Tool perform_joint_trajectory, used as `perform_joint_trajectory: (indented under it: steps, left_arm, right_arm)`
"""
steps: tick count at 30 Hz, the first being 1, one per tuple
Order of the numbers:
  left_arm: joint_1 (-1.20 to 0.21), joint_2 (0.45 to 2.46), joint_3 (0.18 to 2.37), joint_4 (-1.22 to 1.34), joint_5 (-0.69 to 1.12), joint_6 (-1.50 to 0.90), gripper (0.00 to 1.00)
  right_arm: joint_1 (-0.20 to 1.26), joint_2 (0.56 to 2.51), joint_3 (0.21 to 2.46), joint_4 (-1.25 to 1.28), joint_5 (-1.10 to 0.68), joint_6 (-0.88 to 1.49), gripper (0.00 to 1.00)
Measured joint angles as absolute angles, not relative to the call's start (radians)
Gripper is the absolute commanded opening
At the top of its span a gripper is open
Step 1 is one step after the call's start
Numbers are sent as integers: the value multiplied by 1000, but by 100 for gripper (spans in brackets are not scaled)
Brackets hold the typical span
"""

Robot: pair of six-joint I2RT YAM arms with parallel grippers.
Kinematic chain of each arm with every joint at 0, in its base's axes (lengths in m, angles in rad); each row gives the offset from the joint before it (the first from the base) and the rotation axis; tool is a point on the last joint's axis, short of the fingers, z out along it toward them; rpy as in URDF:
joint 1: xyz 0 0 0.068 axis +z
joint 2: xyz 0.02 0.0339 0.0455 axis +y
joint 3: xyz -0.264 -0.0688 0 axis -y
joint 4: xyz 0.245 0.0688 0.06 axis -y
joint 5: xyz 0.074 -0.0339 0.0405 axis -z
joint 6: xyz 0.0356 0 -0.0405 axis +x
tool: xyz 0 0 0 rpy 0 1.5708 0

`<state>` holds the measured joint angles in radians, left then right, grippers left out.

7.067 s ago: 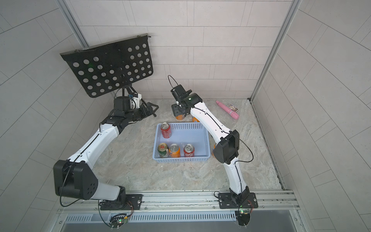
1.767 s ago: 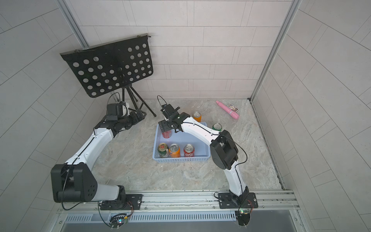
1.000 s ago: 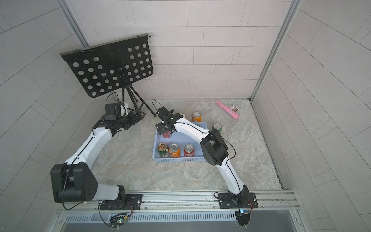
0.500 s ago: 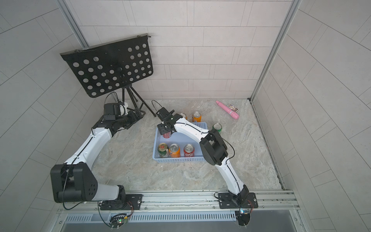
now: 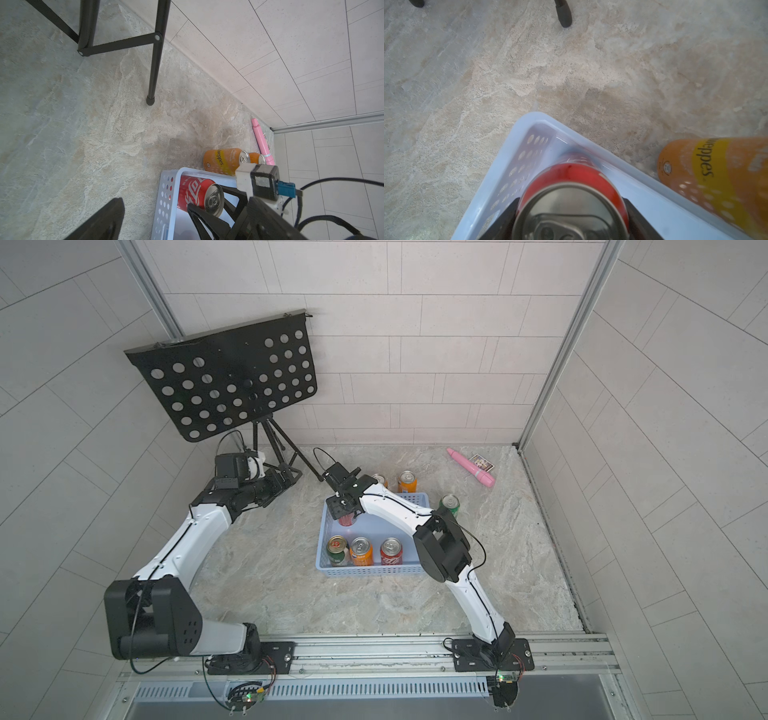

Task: Take out the drinks from the basket
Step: Pick up the drink from the basket, then place the drink at the center of the board.

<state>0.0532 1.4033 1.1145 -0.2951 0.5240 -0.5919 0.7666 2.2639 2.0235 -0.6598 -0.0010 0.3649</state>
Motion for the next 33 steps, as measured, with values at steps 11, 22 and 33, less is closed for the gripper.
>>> perform_joint_trajectory:
  steps: [11, 22, 33]
  left_arm:
    - [53, 1390, 1113, -239, 568, -621, 100]
    - [53, 1332, 1086, -195, 563, -632, 100]
    - [52, 1331, 1102, -172, 539, -635, 100]
  right_arm:
    - [752, 2263, 2072, -755, -10, 367, 17]
    - [743, 2227, 2159, -808, -21, 367, 16]
    - [734, 2213, 2259, -854, -48, 367, 15]
